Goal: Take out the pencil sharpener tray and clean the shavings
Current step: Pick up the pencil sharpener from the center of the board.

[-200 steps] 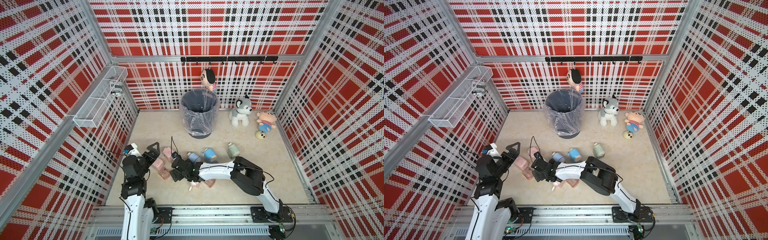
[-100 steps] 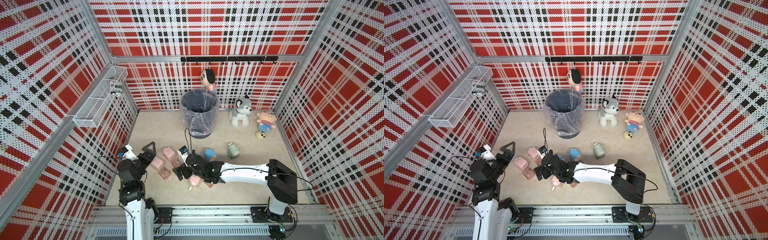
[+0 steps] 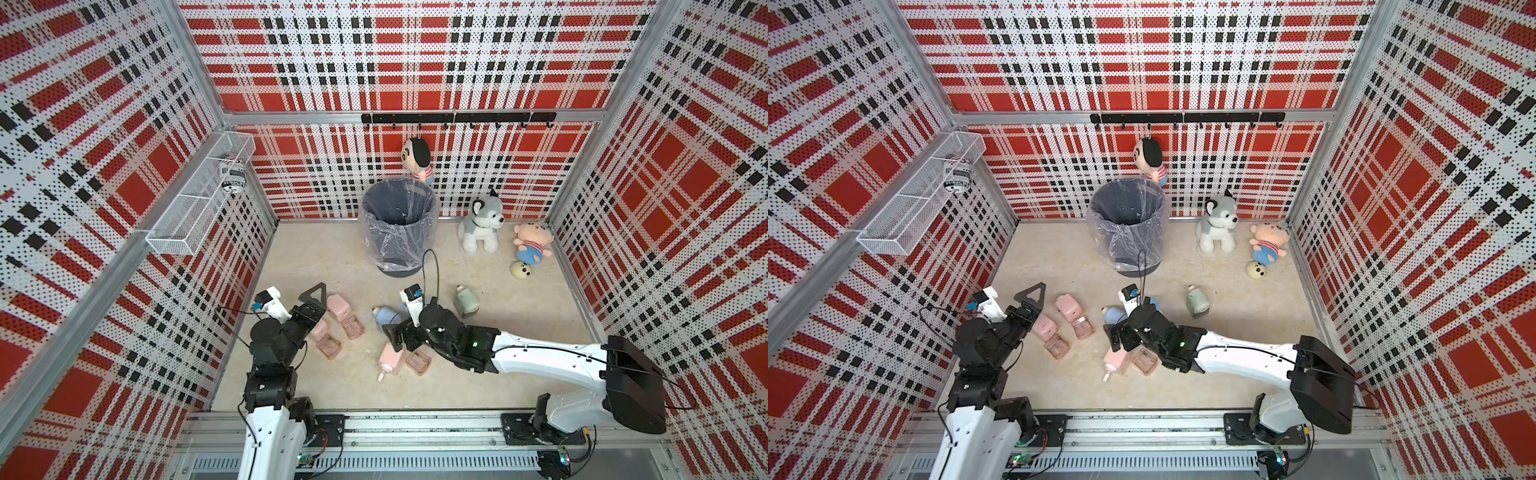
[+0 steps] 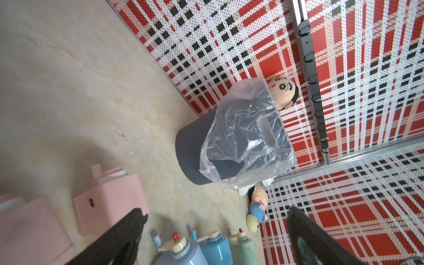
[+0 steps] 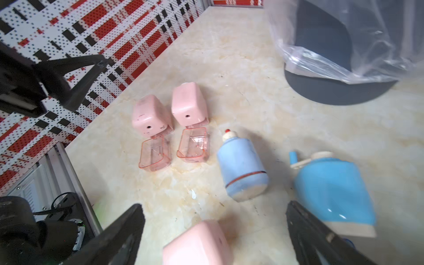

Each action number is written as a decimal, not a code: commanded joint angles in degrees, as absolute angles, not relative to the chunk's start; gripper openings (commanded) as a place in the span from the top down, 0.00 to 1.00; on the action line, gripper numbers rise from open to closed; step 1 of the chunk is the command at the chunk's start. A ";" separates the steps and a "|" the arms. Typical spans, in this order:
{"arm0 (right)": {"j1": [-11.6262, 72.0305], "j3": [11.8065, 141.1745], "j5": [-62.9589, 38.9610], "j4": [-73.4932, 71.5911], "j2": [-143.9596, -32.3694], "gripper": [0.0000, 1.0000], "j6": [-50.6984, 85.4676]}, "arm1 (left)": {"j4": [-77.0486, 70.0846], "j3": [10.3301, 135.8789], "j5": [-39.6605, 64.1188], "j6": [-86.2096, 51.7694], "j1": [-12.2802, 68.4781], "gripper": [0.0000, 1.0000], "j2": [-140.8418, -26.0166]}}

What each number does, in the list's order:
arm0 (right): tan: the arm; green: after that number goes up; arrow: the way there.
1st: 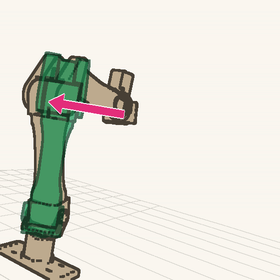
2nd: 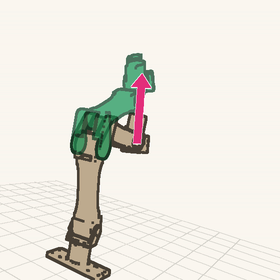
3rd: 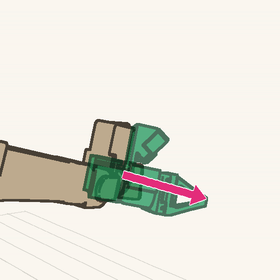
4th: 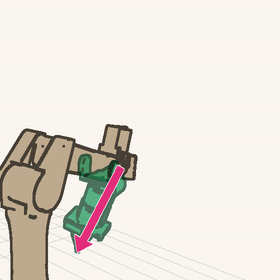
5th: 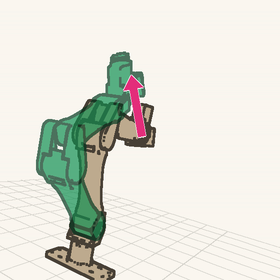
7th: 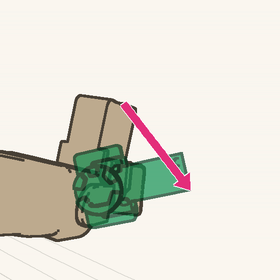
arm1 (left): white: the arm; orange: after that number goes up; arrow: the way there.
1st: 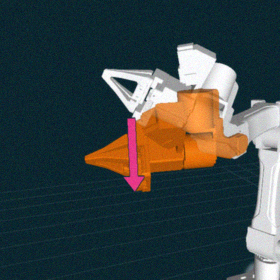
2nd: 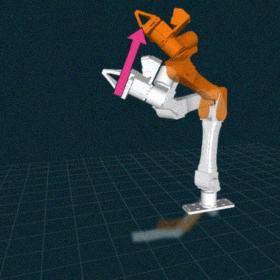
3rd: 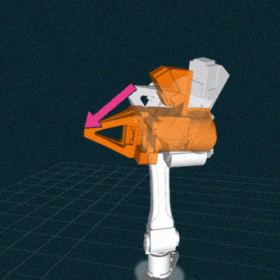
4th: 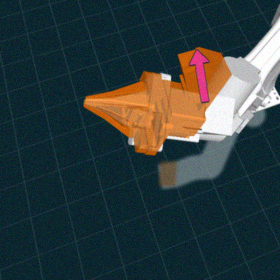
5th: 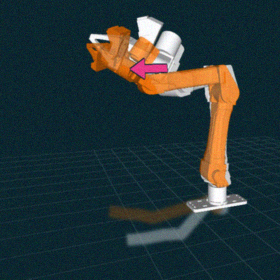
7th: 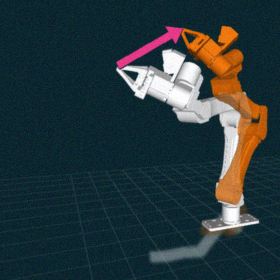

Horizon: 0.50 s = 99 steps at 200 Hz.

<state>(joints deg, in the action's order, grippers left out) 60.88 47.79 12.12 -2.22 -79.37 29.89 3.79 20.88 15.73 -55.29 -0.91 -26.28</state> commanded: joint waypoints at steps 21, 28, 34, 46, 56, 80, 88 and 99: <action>53.66 42.90 6.87 -4.59 -73.51 0.00 32.12 | 0.79 23.44 -5.23 -54.98 19.48 0.02 -33.47; 52.38 42.19 6.41 -4.64 -72.55 0.00 33.28 | 0.79 24.15 -8.09 -54.85 22.56 0.02 -35.25; 51.27 41.56 5.97 -4.70 -71.71 0.00 33.56 | 0.79 24.91 -10.18 -54.78 25.36 0.02 -36.73; 49.21 39.96 5.51 -5.13 -69.57 0.00 33.98 | 0.83 26.13 -14.80 -54.99 30.21 0.02 -39.64; 47.81 38.69 5.40 -5.52 -67.72 0.00 34.38 | 0.79 27.07 -18.27 -55.63 33.92 0.02 -41.79; 43.60 36.30 4.70 -5.36 -63.56 0.00 36.21 | 0.79 29.20 -25.02 -58.12 41.22 0.02 -46.66; 42.19 35.60 4.18 -5.36 -62.32 0.00 36.98 | 0.87 30.11 -26.45 -58.79 43.17 0.02 -48.22; 40.08 34.93 3.76 -4.98 -60.60 0.00 38.22 | 1.78 31.57 -28.42 -59.89 45.51 0.02 -50.03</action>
